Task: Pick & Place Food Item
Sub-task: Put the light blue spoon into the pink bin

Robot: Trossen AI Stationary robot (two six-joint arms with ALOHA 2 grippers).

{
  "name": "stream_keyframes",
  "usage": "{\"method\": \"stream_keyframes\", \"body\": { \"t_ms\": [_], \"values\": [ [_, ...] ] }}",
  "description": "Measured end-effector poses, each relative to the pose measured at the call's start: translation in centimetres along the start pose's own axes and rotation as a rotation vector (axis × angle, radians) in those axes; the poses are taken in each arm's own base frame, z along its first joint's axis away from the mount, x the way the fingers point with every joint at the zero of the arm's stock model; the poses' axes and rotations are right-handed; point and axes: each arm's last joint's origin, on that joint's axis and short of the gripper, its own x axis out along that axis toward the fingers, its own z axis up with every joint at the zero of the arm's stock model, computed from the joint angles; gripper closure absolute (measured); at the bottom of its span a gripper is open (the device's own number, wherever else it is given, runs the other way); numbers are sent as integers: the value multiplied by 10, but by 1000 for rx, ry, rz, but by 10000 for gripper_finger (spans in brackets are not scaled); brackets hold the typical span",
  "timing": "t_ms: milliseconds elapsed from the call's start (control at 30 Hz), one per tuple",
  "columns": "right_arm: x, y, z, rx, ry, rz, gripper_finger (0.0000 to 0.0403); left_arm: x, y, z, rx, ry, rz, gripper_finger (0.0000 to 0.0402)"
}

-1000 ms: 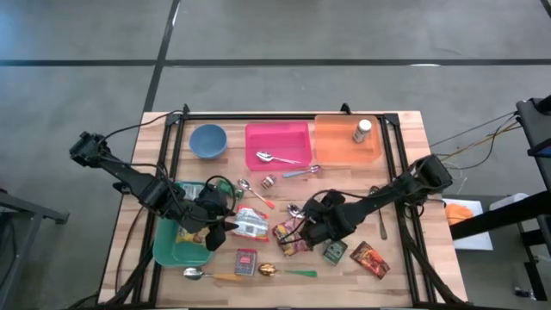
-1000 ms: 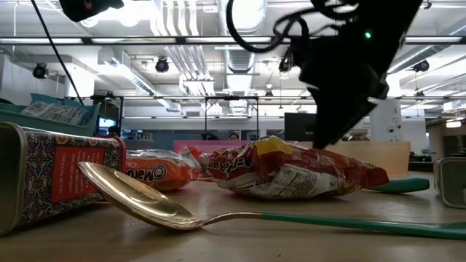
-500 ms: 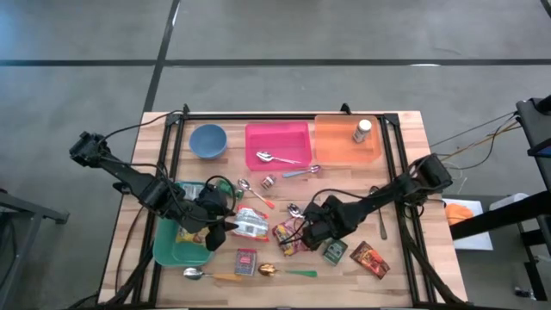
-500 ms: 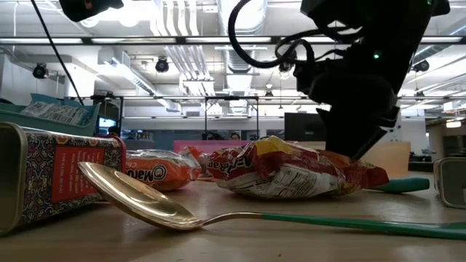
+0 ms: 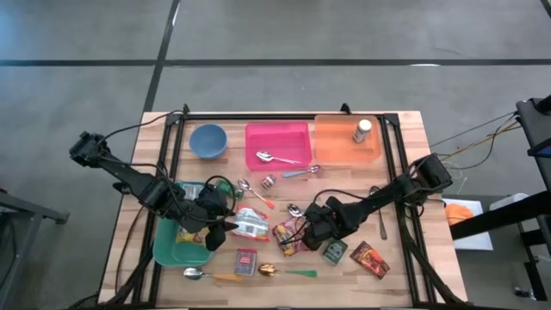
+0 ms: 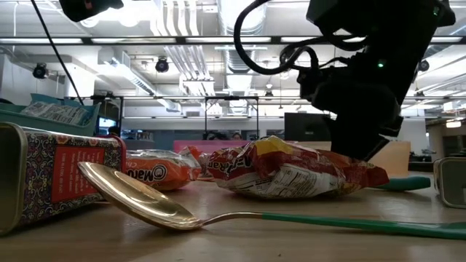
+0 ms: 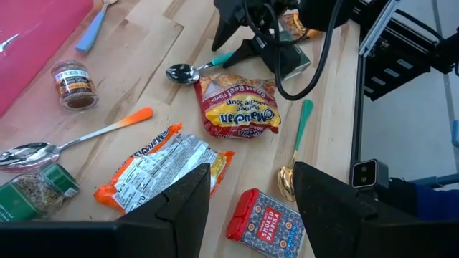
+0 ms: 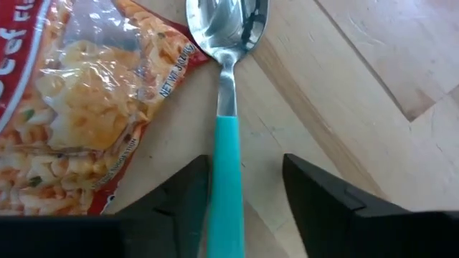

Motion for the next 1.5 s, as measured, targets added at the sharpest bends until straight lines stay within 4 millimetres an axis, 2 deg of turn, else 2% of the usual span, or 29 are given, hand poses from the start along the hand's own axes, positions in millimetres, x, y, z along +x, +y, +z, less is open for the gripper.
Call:
{"method": "stream_keyframes", "body": {
  "t_ms": [300,533,767,967,1167,1333,1500],
  "values": [
    [2,-1,-2,-34,-10,5,363,0,0,0,0,0,0,200],
    [-2,2,3,-96,-13,3,364,0,1,-1,6,10,12,200],
    [-22,3,21,-151,-27,-94,364,0,1,-1,7,13,14,200],
    [-38,5,57,-264,-71,-126,364,0,2,-1,9,13,15,200],
    [-51,-4,110,-385,-131,-115,364,0,2,-1,9,12,15,200],
    [-57,-28,155,-501,-155,-153,364,0,2,-1,9,12,15,200],
    [-47,-68,193,-532,-104,-130,364,0,2,-1,11,13,15,200]
  ]
}}
